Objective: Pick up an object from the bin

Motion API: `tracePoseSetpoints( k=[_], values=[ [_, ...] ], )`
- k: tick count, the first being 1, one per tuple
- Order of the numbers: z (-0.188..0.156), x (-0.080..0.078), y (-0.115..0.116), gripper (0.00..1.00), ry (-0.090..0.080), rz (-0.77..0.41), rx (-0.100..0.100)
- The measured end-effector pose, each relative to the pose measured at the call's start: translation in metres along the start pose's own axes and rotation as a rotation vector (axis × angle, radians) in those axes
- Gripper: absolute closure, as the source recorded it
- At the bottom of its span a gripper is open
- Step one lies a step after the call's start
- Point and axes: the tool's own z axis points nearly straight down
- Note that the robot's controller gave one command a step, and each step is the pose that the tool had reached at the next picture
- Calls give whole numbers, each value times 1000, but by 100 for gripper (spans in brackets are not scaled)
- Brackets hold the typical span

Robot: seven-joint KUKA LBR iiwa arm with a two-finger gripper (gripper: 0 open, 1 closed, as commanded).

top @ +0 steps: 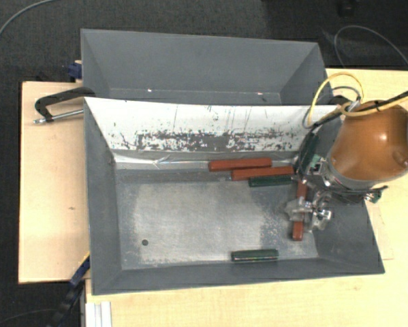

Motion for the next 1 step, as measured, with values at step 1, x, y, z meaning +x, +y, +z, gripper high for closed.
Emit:
tracePoseSetpoints(
  k=[1],
  values=[
    [-165, 6, -6, 100, 0, -92, 13]
  ],
)
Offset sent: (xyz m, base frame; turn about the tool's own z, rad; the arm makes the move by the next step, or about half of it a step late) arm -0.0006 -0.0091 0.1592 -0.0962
